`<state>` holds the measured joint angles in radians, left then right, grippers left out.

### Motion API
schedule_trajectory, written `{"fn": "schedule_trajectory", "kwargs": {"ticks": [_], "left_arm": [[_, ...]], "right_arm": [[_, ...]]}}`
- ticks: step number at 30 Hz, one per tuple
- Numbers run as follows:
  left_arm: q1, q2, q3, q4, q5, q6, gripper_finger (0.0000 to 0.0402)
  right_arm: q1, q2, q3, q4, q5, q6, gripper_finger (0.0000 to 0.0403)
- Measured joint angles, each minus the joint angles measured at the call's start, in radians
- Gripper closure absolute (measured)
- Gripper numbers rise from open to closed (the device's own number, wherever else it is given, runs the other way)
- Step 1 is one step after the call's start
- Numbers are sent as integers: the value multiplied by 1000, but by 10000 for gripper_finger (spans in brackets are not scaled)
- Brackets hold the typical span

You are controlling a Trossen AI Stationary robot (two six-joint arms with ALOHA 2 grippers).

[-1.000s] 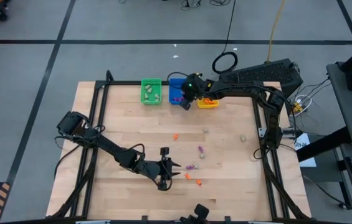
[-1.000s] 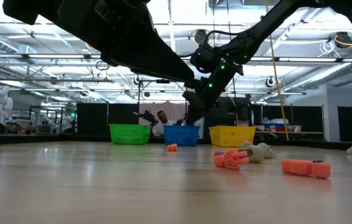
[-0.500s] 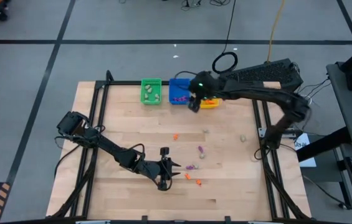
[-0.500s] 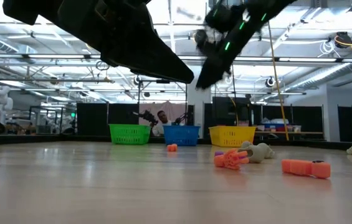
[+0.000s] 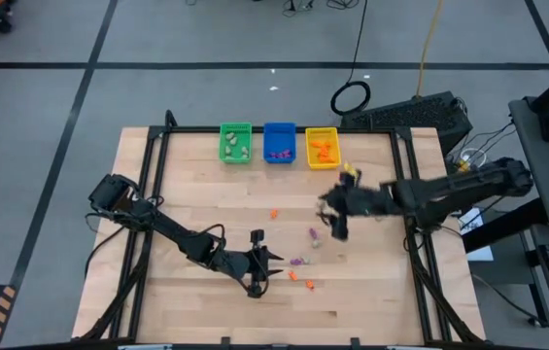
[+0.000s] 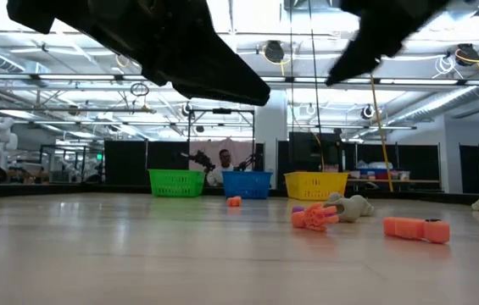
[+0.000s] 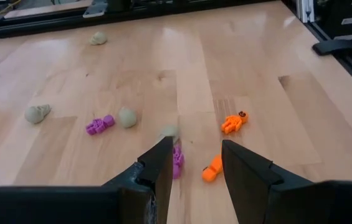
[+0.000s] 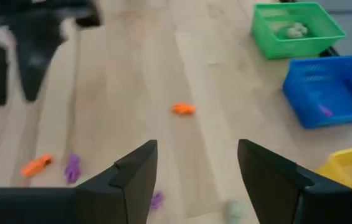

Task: Sort Halloween decoration
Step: Put the purple skeleton toy into the blue bin

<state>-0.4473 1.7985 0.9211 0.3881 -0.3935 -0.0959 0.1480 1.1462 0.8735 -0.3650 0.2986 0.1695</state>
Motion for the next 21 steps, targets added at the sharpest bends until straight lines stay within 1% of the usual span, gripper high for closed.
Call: {"fn": "schedule_trajectory", "kwargs": {"ticks": [4,6,8,12,16,19,21], "left_arm": [[31,6,0,3,8,1,265],[56,17,0,10,28,-1,265],[77,33,0,38,69,-3,265],[97,72,1,93,125,-3,265],[101,91,1,137,130,-3,265],[100,95,1,142,128,-3,254],[100,95,1,141,126,-3,239]], "right_arm": [[107,-26,-172,204,110,22,193],[135,-25,-223,293,167,13,193],[154,-22,-251,365,197,11,193],[182,-1,-277,403,199,32,193],[214,34,-281,409,199,57,193],[242,72,-282,441,202,69,193],[259,104,-282,493,204,61,193]]}}
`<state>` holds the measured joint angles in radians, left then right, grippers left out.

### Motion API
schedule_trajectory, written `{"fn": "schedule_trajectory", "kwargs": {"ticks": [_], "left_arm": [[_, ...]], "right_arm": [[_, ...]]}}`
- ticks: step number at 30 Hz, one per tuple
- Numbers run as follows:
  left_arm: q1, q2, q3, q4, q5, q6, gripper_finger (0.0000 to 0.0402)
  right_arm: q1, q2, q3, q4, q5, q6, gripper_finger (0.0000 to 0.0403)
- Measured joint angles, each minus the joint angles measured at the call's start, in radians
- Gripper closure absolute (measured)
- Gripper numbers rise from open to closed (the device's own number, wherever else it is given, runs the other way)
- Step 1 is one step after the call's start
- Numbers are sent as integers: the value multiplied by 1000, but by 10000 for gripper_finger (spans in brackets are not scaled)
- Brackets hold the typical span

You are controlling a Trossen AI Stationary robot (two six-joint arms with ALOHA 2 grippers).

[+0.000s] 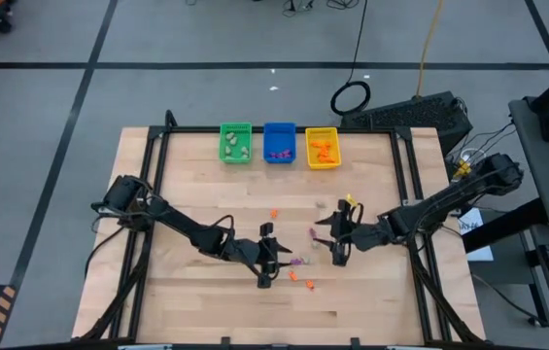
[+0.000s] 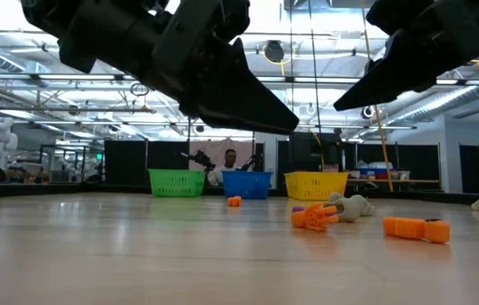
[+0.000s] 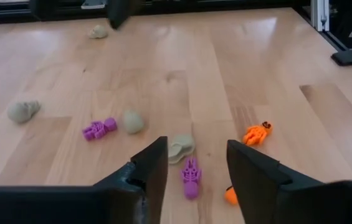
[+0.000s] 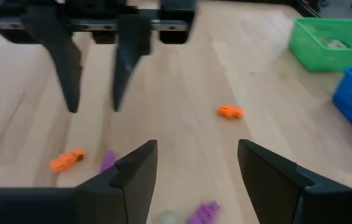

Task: Sort Halloween decoration
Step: Put the purple skeleton toy into the blue bin

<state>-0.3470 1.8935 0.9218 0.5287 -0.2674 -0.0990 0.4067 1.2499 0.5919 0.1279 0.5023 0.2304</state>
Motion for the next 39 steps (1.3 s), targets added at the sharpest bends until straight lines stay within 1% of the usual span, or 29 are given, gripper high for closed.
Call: {"fn": "schedule_trajectory", "kwargs": {"ticks": [6,9,12,16,18,25,28,33,39], "left_arm": [[1,7,0,-1,-3,1,185],[7,36,0,-10,-2,8,175],[13,70,0,24,6,7,174],[14,97,0,70,11,7,173],[16,97,0,71,31,5,173],[30,97,0,51,56,-1,174],[34,105,0,51,62,-8,184],[47,158,3,127,70,-17,209],[48,206,2,167,85,-20,229]], "right_arm": [[28,117,0,152,1,-82,193],[28,145,0,162,0,-94,193],[28,151,0,169,0,-92,193],[28,151,1,177,-2,-93,193],[28,151,1,181,-3,-94,193],[28,151,1,182,-4,-100,193],[27,151,1,182,-4,-100,193],[27,151,1,184,-4,-100,193],[27,151,1,186,-4,-100,193]]}}
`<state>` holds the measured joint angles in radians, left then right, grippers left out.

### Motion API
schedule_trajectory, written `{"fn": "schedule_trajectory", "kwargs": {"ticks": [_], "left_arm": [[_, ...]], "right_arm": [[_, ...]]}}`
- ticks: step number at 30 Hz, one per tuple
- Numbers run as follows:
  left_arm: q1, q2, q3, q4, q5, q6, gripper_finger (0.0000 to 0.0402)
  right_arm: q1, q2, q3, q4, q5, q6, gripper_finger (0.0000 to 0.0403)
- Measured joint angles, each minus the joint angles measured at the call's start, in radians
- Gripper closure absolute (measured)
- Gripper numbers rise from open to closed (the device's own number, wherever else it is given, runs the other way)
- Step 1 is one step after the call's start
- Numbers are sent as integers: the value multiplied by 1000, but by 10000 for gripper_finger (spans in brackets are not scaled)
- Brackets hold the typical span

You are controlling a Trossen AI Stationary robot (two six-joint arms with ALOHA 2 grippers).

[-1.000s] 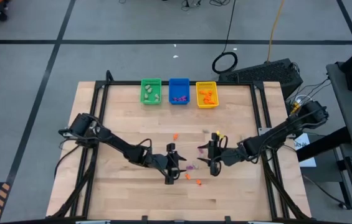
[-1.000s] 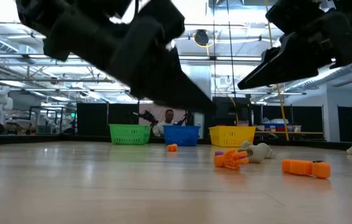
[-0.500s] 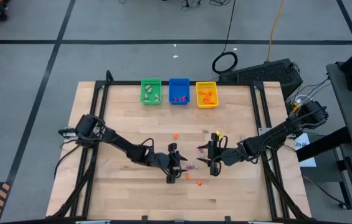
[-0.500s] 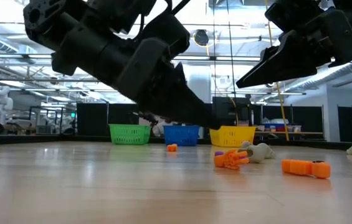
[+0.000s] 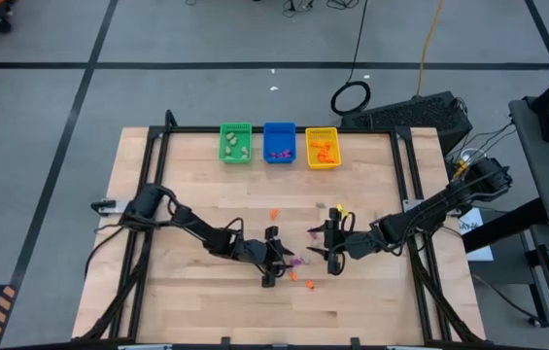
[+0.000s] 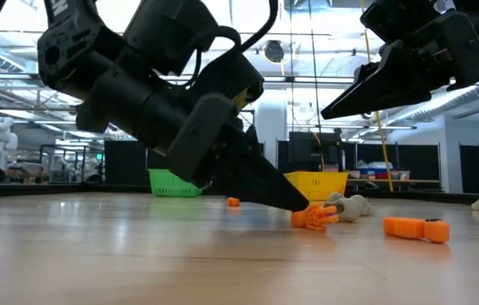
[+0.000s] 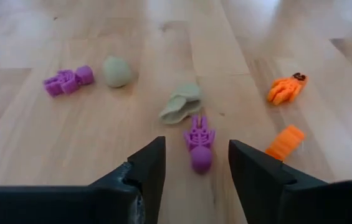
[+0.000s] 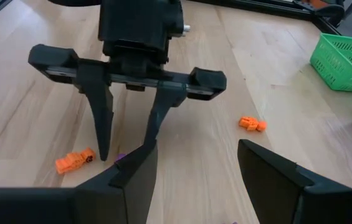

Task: Sort Halloween decoration
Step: Put the purple skeleton toy into the blue bin

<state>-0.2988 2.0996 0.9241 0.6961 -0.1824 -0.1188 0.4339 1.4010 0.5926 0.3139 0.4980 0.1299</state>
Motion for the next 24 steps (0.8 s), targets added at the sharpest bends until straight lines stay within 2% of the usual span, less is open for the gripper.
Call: {"fn": "schedule_trajectory", "kwargs": {"ticks": [7,16,24], "left_arm": [[12,9,0,-1,29,0,252],[18,8,2,-41,64,-5,325],[18,8,2,-41,68,5,334]], "right_arm": [[0,0,0,0,0,0,193],[0,0,0,0,0,0,193],[0,0,0,0,0,-4,193]]}}
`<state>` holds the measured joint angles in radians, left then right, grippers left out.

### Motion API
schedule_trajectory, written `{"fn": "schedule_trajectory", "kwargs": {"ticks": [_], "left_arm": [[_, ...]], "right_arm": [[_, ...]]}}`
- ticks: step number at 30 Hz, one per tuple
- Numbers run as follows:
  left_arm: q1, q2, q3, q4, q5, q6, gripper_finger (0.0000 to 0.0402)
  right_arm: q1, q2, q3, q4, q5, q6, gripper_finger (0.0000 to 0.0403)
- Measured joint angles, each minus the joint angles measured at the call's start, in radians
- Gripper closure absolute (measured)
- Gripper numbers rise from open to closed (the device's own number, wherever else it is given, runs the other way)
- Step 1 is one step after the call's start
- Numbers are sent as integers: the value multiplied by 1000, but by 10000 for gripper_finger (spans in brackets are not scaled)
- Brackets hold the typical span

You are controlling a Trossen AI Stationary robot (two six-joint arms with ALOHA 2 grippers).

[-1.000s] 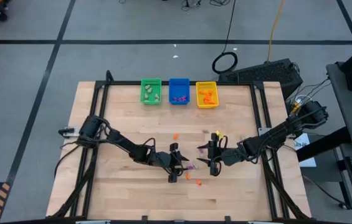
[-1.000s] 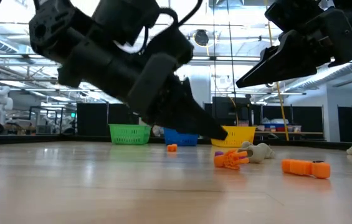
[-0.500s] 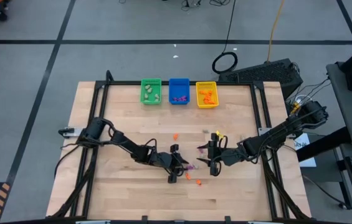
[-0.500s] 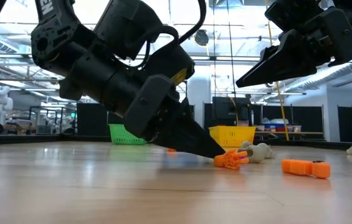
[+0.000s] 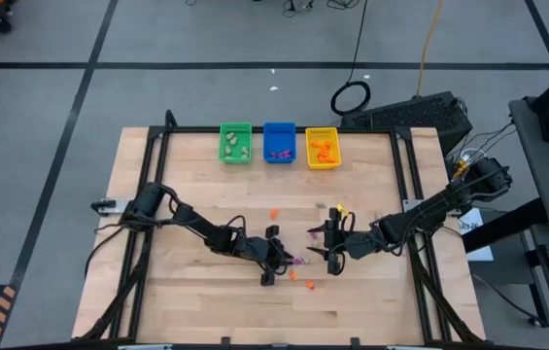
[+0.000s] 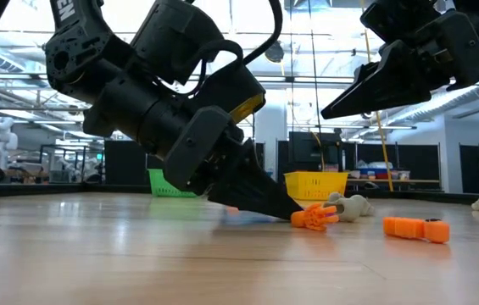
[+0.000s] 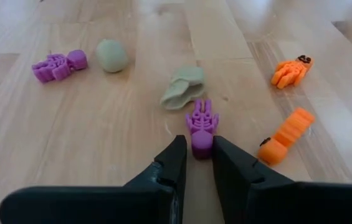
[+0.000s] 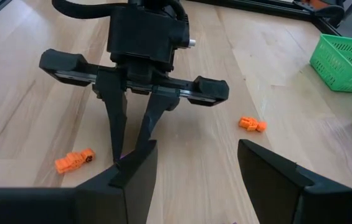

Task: Sort Halloween decoration
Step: Put the purple skeleton toy into the blue bin

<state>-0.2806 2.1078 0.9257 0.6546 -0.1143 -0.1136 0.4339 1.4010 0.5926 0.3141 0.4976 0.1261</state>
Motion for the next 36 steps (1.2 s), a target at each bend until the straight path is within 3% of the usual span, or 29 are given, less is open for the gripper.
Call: {"fn": "schedule_trajectory", "kwargs": {"ticks": [29,36], "left_arm": [[-3,-12,0,17,29,14,325],[-3,-12,0,14,9,14,343]], "right_arm": [[0,0,0,2,0,2,193],[0,0,0,7,0,0,193]]}}
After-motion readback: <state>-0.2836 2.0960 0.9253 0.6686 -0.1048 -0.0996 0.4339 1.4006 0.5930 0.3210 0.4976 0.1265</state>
